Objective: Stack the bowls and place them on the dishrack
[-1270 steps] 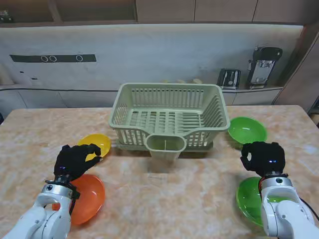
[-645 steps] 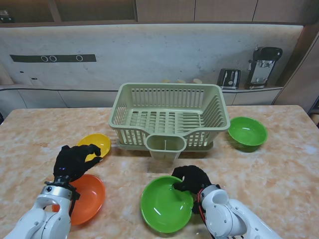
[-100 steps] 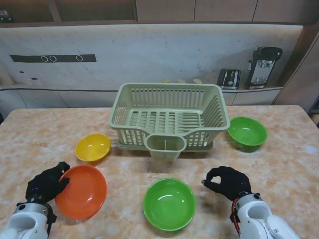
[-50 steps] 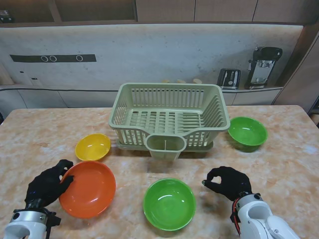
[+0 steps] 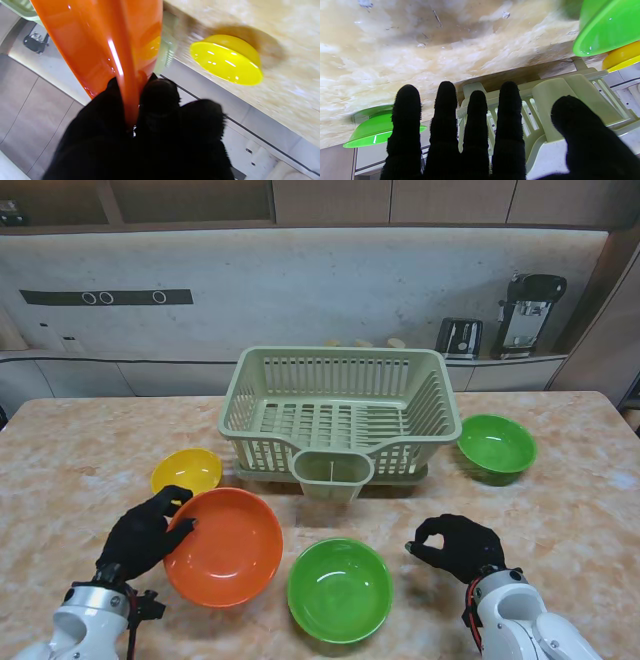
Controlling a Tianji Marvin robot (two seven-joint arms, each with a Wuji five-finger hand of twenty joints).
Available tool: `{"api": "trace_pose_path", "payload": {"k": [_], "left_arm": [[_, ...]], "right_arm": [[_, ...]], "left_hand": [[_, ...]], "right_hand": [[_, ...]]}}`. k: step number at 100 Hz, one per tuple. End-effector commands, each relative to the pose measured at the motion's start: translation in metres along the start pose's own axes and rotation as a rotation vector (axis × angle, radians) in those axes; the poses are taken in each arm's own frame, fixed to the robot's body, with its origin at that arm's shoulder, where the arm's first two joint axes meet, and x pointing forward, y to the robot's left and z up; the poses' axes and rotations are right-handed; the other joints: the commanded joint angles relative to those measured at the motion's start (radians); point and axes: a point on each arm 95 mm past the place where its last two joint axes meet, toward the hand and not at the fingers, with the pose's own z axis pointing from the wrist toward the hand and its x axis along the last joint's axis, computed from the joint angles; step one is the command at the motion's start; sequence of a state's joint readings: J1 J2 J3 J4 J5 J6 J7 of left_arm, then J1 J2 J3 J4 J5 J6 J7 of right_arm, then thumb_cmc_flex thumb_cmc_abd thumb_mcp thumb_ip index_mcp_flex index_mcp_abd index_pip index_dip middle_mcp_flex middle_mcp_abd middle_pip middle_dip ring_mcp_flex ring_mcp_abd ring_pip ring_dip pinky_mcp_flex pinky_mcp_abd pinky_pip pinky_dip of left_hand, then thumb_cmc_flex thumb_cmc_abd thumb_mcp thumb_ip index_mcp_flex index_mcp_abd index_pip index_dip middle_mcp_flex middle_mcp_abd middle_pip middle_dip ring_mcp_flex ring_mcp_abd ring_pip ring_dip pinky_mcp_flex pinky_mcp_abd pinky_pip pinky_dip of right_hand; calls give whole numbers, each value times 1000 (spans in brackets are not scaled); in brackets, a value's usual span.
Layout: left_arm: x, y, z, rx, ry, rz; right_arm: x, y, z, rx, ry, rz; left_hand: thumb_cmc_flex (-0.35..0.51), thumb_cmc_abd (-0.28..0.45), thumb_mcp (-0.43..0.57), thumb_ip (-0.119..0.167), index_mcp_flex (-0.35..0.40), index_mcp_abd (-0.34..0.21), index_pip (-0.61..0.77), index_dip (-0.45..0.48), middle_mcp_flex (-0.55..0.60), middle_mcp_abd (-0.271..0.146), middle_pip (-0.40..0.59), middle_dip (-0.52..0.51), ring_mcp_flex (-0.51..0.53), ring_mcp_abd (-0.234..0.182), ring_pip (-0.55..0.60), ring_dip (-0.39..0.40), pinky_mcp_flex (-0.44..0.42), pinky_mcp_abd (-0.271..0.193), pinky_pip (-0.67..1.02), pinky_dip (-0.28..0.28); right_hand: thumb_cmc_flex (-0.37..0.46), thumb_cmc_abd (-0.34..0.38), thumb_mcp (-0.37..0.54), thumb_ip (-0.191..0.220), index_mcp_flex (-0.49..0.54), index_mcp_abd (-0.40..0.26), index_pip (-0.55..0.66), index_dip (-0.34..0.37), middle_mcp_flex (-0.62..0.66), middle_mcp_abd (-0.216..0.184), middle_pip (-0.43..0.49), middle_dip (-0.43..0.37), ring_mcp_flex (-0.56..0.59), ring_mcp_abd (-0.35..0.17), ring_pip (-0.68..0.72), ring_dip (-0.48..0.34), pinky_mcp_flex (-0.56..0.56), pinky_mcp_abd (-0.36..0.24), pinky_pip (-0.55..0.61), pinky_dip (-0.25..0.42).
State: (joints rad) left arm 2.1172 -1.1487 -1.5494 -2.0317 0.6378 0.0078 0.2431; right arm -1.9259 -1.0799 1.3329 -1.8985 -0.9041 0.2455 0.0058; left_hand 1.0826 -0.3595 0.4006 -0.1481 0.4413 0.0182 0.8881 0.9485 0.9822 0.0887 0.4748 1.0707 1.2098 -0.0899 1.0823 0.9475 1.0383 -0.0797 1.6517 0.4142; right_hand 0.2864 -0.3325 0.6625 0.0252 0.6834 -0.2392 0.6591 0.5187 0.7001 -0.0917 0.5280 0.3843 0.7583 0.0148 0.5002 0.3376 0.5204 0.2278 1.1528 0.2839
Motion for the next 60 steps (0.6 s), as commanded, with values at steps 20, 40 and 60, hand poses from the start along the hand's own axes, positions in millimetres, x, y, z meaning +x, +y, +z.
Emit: {"api": "trace_pose_path", "payload": {"k": [20,40,60], "left_arm": [[32,16,12,-73,81,-130],[49,32,21,-205,139,-184],[62,52,29,-317,181,-226]], "right_arm": [[1,-6,-3,27,-1,6],[0,-5,-3,23,-3,6],[-1,-5,-3,20,-6,6]], "left_hand": [[131,65,65,85,20,-17,20,5,-25,1,26,-9,49,-78,9,-4,27,-197,72,16],[138,75,53,86,14,-17,16,5,-37,-3,22,-15,43,-67,-10,-6,24,-183,54,10],[159,88,19,90,7,-15,14,0,-48,-3,14,-24,41,-56,-48,10,21,-158,29,-3]], "right_hand": [[-1,2,11,-8,20,-26,17,-9,17,-29,3,15,-1,-13,-11,10,-8,-7,-5,15],[0,3,11,-8,19,-24,17,-9,17,-30,3,15,-1,-13,-11,10,-7,-8,-5,16],[1,2,11,-8,20,-25,18,-9,17,-29,3,15,-1,-12,-11,10,-7,-9,-5,16]]}}
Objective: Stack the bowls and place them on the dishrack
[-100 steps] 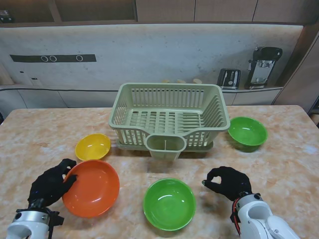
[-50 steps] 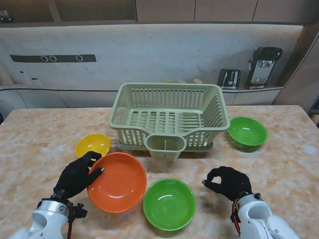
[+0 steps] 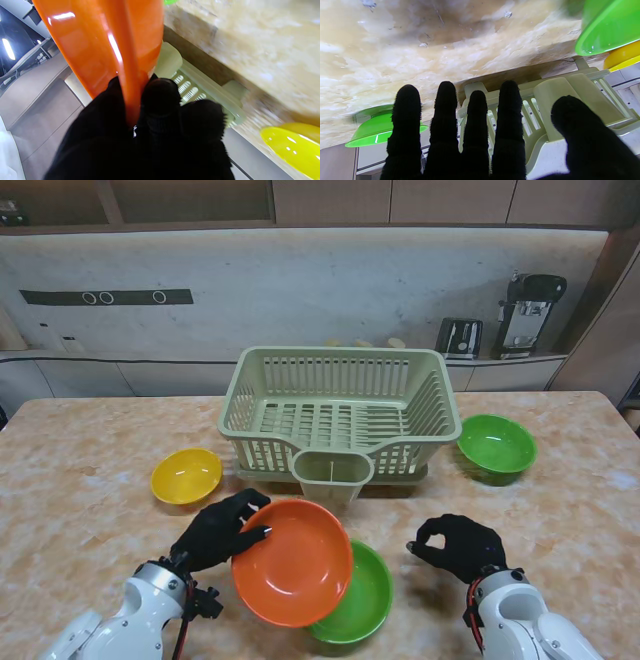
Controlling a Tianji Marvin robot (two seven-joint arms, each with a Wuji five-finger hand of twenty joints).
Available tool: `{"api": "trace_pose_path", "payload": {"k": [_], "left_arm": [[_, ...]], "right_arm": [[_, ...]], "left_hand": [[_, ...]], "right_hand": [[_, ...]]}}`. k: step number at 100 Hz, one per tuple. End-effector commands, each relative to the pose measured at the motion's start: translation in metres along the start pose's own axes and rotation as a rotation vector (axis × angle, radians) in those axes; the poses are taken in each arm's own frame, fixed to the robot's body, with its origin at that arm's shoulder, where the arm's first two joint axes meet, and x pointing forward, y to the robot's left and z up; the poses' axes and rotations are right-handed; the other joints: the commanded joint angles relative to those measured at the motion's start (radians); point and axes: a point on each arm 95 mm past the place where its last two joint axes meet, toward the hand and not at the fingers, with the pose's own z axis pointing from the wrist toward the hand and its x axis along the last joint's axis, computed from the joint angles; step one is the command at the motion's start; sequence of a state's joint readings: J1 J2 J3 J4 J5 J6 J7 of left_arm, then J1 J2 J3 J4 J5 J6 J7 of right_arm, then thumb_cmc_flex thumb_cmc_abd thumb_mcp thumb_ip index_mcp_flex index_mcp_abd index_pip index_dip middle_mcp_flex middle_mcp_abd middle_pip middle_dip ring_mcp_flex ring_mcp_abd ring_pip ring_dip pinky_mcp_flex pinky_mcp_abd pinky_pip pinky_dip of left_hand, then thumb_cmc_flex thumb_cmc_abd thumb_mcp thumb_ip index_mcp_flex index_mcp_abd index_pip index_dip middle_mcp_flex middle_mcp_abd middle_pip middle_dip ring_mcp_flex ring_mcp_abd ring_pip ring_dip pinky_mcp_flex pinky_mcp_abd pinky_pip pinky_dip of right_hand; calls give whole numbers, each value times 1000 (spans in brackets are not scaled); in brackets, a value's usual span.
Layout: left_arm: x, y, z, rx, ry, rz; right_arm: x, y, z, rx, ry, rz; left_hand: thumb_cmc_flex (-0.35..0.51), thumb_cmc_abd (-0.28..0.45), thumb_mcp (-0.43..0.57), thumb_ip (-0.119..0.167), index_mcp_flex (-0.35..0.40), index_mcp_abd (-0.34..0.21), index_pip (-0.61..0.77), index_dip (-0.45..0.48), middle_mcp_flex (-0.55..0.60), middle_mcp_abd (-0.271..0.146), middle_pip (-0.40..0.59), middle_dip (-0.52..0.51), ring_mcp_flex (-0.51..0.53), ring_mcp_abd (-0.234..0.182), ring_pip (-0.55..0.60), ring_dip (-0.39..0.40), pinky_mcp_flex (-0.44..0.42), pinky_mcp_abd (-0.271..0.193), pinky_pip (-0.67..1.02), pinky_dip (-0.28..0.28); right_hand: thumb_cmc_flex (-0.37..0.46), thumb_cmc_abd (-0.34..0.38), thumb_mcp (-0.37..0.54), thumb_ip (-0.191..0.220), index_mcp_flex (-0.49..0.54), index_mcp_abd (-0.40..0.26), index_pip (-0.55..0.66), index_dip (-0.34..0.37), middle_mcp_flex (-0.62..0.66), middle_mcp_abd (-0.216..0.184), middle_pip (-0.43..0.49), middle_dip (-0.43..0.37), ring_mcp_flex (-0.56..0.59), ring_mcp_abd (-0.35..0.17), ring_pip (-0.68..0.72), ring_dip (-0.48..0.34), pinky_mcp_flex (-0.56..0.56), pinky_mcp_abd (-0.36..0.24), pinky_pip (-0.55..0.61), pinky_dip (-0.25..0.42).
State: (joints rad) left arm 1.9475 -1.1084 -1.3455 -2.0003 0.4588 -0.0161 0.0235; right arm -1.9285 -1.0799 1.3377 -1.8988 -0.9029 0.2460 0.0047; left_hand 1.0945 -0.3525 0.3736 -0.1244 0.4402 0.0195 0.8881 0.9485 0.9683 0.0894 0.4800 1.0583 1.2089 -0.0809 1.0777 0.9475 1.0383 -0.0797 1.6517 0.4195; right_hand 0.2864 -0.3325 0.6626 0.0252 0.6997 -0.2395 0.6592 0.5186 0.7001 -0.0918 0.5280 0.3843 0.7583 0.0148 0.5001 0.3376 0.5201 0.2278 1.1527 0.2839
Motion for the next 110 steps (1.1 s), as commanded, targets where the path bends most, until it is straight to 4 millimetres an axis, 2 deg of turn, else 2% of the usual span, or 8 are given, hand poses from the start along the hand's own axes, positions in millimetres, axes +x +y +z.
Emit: {"api": "trace_pose_path", "payload": {"k": [1,9,14,53,110], "left_arm": [[4,7,4,-42,8,-24],[5,15,10,-91,18,-46],[6,21,14,-116,22,-55],[5,55,40,-237,32,-68],[2,76,60,-304,27,12]], "right_arm": [[1,-5,-3,21,-1,5],[1,-5,-3,21,-1,4],[0,-5,-3,21,-1,4],[0,-5,-3,19,-4,5],[-1,-5,-4,19,-6,7]], "left_hand": [[149,82,45,66,7,-16,13,-1,-35,-4,8,-12,41,-64,-45,10,20,-156,28,-8],[153,88,37,67,5,-14,11,-2,-41,-2,4,-14,37,-59,-57,15,17,-149,19,-13],[170,95,7,72,4,-13,11,-4,-44,-2,3,-16,39,-56,-79,46,17,-142,15,-20],[179,98,-1,68,-2,-8,14,-11,-51,3,0,-25,38,-45,-94,55,15,-125,3,-30],[186,107,-22,67,-11,-3,11,-42,-63,7,-13,-54,32,-27,-117,73,13,-107,-6,-47]], "right_hand": [[1,2,11,-8,4,-25,18,-9,17,-29,3,15,-1,-12,-11,10,-7,-8,-5,16],[-1,3,10,-8,4,-24,17,-9,16,-29,2,15,-1,-13,-11,10,-7,-8,-5,16],[0,2,11,-8,4,-25,17,-9,17,-31,3,15,-1,-13,-11,10,-7,-8,-5,16],[0,2,11,-8,4,-26,17,-9,17,-30,3,15,-1,-12,-11,10,-7,-8,-5,16],[-1,3,10,-8,4,-25,17,-8,17,-28,2,15,-1,-12,-11,10,-7,-8,-4,16]]}}
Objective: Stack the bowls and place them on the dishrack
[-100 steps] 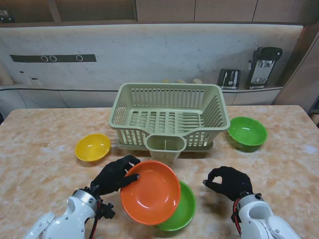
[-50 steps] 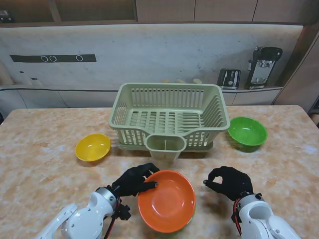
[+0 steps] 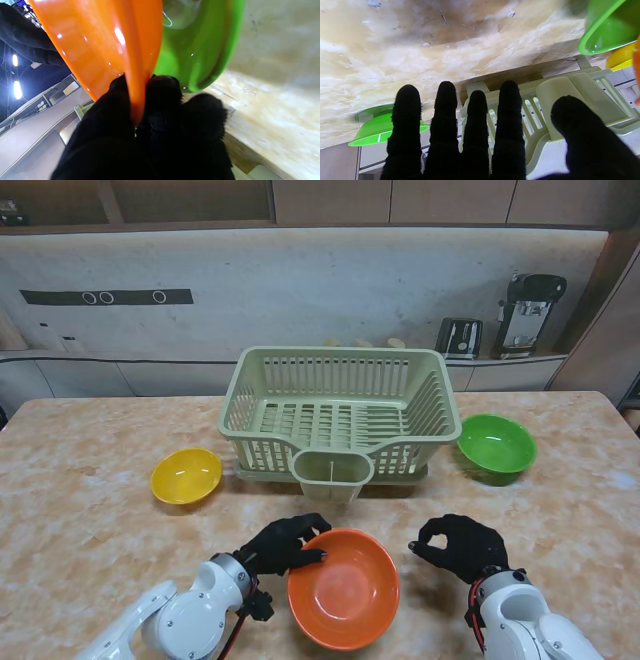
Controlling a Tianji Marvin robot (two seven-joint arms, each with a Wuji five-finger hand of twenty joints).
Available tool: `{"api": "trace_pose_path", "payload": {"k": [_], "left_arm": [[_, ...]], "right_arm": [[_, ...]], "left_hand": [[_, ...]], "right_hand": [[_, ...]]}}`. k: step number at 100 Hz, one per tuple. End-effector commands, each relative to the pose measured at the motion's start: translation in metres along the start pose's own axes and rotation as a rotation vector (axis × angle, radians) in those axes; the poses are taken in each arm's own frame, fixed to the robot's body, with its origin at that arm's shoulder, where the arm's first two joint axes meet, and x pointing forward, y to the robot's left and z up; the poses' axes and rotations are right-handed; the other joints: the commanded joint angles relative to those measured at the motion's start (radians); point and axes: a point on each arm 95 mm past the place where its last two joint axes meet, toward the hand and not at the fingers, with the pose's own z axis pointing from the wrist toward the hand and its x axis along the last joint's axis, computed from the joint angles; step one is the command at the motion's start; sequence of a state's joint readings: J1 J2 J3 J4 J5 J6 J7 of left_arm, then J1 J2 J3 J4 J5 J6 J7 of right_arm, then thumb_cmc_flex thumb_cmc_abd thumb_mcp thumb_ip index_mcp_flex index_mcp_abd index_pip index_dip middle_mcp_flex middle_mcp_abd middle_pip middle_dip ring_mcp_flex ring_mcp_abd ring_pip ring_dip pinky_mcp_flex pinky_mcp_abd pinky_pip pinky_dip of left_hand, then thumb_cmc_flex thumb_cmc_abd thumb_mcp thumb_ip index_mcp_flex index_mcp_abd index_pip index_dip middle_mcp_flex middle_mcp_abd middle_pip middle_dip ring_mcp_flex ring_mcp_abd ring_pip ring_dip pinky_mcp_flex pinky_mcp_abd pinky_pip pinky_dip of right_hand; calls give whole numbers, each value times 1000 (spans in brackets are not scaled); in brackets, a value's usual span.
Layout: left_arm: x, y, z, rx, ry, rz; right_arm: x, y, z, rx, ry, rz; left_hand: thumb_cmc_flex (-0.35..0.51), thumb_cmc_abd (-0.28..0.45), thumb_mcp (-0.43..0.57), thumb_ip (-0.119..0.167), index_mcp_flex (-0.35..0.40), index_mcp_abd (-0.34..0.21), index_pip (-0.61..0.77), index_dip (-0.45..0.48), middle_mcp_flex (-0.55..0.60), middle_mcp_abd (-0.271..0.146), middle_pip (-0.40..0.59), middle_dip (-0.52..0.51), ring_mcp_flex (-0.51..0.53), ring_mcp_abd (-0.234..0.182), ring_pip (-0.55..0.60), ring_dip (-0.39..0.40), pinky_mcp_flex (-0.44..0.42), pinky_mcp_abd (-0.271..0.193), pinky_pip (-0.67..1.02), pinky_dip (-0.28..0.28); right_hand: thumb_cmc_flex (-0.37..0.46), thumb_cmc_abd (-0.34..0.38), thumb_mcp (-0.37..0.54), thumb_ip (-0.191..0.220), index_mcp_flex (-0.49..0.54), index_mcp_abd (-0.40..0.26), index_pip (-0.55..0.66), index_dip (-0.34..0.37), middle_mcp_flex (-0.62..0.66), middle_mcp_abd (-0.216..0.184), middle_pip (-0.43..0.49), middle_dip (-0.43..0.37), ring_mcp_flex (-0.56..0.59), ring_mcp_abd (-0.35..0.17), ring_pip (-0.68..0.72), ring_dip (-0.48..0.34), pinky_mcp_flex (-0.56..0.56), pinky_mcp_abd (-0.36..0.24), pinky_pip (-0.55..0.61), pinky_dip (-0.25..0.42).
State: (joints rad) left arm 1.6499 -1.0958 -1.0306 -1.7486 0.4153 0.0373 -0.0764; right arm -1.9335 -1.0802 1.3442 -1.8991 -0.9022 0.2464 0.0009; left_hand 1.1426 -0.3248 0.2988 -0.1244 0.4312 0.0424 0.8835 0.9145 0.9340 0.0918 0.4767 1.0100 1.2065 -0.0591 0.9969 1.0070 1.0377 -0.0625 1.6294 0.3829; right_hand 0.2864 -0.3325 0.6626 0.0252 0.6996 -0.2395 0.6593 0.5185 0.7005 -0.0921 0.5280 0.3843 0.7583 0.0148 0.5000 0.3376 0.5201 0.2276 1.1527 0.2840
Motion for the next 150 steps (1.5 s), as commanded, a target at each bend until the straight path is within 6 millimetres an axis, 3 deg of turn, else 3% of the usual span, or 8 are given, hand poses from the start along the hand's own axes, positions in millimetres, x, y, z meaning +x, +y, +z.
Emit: {"api": "trace_pose_path", "payload": {"k": [1,50,66,77,103,123,134,150], "left_arm": [[2,2,3,-17,2,2],[0,3,7,-79,17,8],[0,2,8,-84,31,9],[-1,1,9,-81,37,9],[-2,-2,9,-52,53,47],[-2,-7,4,-16,60,94],[-1,-10,0,3,59,127],[1,-15,-7,38,52,162]], "right_arm": [[1,-6,-3,23,0,7],[0,-6,-2,24,-1,9],[0,-6,-2,23,-3,11],[0,-6,-2,24,-3,11],[-1,-6,-2,24,-2,11],[-1,-6,-2,21,-3,9],[-1,-6,-2,19,-4,8],[-3,-5,-3,9,-7,2]], "left_hand": [[138,80,52,67,-2,-26,15,-9,-29,4,-11,-7,34,-49,-37,13,13,-124,16,-11],[64,3,-19,72,-11,-12,-63,-113,-36,28,-189,-48,-32,23,-141,32,-9,-30,-93,-108],[-46,-11,-71,70,-1,7,-158,-139,-162,43,-46,-217,-120,97,-194,9,-63,71,-182,-161],[-103,5,-85,67,4,17,-213,-143,-206,49,-4,-396,-174,128,-206,-24,-111,115,-218,-141],[-201,72,-153,79,27,16,-297,-209,-234,56,-53,-435,-273,205,-293,-123,-218,204,-286,-95],[-198,134,-301,84,57,-17,-362,-293,-250,32,-109,-462,-412,298,-375,-220,-432,333,-301,72],[-212,142,-315,82,73,-34,-386,-310,-254,29,-142,-482,-458,318,-435,-288,-548,410,-378,116],[-218,148,-316,80,108,-49,-390,-316,-229,27,-150,-490,-465,321,-462,-323,-607,443,-427,135]], "right_hand": [[-1,4,10,-8,5,-24,17,-8,16,-28,2,15,-1,-12,-11,10,-6,-8,-4,16],[0,4,11,-8,3,-25,15,-8,17,-28,2,15,1,-14,-10,10,-7,-8,-5,16],[-1,3,11,-8,4,-25,16,-8,16,-29,2,15,-1,-11,-11,10,-5,-7,-3,16],[0,3,11,-8,5,-25,16,-8,16,-29,2,15,0,-12,-11,10,-3,-7,-2,17],[-1,3,11,-8,4,-26,16,-8,17,-28,3,15,0,-12,-11,10,-6,-7,-4,16],[-2,3,11,-8,5,-25,16,-8,17,-29,2,15,0,-12,-11,10,-8,-8,-5,15],[-2,4,11,-8,5,-25,17,-7,17,-29,2,15,-2,-13,-12,10,-8,-9,-5,15],[-2,2,11,-8,5,-27,16,-8,19,-29,2,15,-3,-10,-12,10,-13,-13,-7,15]]}}
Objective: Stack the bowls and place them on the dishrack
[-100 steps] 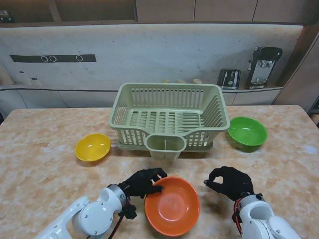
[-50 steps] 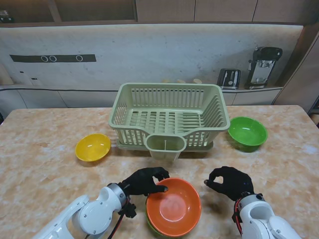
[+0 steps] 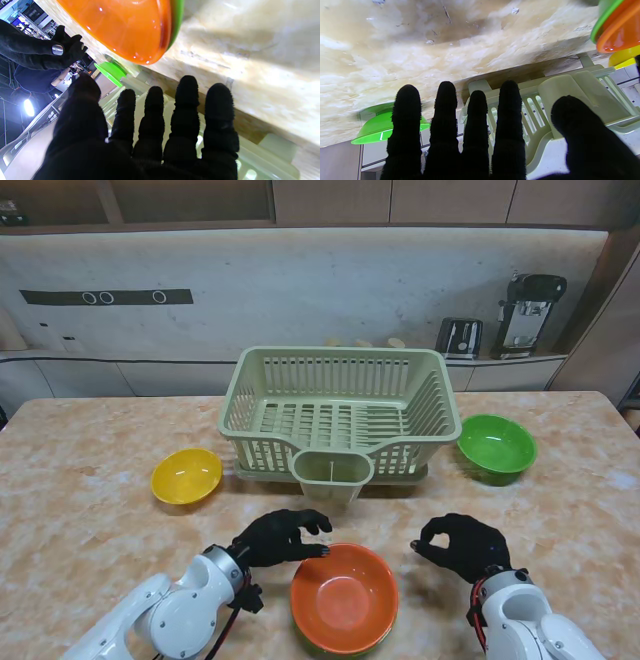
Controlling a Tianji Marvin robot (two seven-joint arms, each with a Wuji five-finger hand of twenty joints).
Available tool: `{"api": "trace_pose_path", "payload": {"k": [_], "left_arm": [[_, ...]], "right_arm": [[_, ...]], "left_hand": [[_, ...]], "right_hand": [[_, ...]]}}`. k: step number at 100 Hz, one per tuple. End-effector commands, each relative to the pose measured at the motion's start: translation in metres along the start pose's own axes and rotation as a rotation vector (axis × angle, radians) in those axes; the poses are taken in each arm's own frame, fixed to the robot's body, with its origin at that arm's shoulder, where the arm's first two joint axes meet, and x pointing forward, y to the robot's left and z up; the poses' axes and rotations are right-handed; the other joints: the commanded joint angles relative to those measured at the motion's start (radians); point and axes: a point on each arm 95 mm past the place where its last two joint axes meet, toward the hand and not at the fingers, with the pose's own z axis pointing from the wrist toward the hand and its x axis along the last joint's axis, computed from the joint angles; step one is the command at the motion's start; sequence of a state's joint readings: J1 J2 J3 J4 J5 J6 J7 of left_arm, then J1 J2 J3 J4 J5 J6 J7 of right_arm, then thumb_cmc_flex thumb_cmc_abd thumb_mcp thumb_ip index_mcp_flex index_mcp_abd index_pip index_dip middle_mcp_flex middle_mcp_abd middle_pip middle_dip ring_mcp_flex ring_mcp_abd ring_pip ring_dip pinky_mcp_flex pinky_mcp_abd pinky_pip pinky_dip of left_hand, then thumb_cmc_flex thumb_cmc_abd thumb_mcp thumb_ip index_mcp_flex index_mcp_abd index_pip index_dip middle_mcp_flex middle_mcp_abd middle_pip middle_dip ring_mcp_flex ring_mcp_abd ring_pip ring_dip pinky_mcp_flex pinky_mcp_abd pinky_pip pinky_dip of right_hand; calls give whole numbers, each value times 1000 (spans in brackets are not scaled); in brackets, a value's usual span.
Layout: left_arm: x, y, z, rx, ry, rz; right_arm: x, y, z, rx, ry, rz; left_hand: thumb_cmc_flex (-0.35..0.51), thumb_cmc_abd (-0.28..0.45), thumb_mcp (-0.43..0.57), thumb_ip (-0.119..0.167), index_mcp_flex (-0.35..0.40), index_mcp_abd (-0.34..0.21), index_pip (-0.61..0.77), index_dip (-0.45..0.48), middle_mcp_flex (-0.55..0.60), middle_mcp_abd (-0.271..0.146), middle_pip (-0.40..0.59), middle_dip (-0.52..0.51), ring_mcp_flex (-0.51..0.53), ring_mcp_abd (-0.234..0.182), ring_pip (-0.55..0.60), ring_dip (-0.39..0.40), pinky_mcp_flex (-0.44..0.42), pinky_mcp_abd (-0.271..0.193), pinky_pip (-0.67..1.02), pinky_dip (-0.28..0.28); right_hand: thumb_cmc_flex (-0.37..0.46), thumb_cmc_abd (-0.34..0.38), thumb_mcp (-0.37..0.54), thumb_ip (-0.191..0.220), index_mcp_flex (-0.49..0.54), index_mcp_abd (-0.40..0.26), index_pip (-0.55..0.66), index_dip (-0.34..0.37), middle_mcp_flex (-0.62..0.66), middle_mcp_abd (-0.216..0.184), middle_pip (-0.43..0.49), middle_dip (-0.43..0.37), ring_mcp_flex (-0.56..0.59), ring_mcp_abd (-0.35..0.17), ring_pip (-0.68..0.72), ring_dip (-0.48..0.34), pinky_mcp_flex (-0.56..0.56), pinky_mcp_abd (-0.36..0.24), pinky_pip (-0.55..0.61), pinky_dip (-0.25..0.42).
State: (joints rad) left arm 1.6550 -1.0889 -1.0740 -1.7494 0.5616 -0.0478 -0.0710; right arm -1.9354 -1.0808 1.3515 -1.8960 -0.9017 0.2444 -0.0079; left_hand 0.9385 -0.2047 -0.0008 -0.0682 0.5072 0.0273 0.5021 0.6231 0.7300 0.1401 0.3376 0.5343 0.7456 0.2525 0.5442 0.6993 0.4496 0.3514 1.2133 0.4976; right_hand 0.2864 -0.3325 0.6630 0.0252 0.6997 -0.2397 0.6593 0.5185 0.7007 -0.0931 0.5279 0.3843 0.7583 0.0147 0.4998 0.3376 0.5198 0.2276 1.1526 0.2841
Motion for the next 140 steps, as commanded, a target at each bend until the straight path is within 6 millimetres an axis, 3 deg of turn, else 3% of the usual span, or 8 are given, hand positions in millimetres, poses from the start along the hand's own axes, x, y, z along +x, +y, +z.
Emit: {"api": "trace_pose_path", "payload": {"k": [1,63,80,107,140], "left_arm": [[3,0,-4,5,2,2],[-7,-25,-35,150,-117,192],[-12,-32,-44,191,-160,248],[-19,-39,-53,232,-214,287],[-22,-41,-56,242,-239,298]], "right_arm": [[0,-6,-4,18,-1,2],[-15,14,-9,-54,-42,-108],[-25,21,-5,-81,-76,-177],[-47,34,11,-150,-149,-300],[-74,48,46,-201,-197,-445]], "left_hand": [[-13,27,-16,23,34,-35,-8,-24,-21,-26,-10,-14,-2,9,-9,-16,-20,29,-12,21],[69,-27,-17,2,86,-72,28,23,35,-47,12,-5,-1,7,-15,-42,-60,29,-46,51],[98,-47,-10,4,96,-82,33,21,40,-51,15,-2,4,3,-7,-38,-58,25,-43,56],[100,-47,-12,4,95,-80,38,15,47,-57,23,4,9,1,0,-33,-51,19,-37,63],[101,-46,-12,4,90,-76,49,19,53,-59,31,11,15,-1,7,-29,-45,12,-29,68]], "right_hand": [[-1,2,10,-8,5,-28,16,-8,18,-28,2,15,-3,-10,-12,10,-14,-13,-8,15],[40,-46,31,-23,-4,-50,34,-22,31,-46,-19,11,-13,-25,-21,13,-48,-48,-15,20],[59,-70,38,-28,-15,-51,42,-35,37,-50,-25,11,-7,-55,-24,14,-47,-78,-19,21],[65,-118,76,-32,-6,-13,44,-55,47,-62,-10,18,11,-108,-31,-5,15,-189,-56,-3],[-22,-197,217,-31,-15,31,-33,-12,15,-55,-38,-27,-32,-119,-108,-60,-1,-218,-151,-61]]}}
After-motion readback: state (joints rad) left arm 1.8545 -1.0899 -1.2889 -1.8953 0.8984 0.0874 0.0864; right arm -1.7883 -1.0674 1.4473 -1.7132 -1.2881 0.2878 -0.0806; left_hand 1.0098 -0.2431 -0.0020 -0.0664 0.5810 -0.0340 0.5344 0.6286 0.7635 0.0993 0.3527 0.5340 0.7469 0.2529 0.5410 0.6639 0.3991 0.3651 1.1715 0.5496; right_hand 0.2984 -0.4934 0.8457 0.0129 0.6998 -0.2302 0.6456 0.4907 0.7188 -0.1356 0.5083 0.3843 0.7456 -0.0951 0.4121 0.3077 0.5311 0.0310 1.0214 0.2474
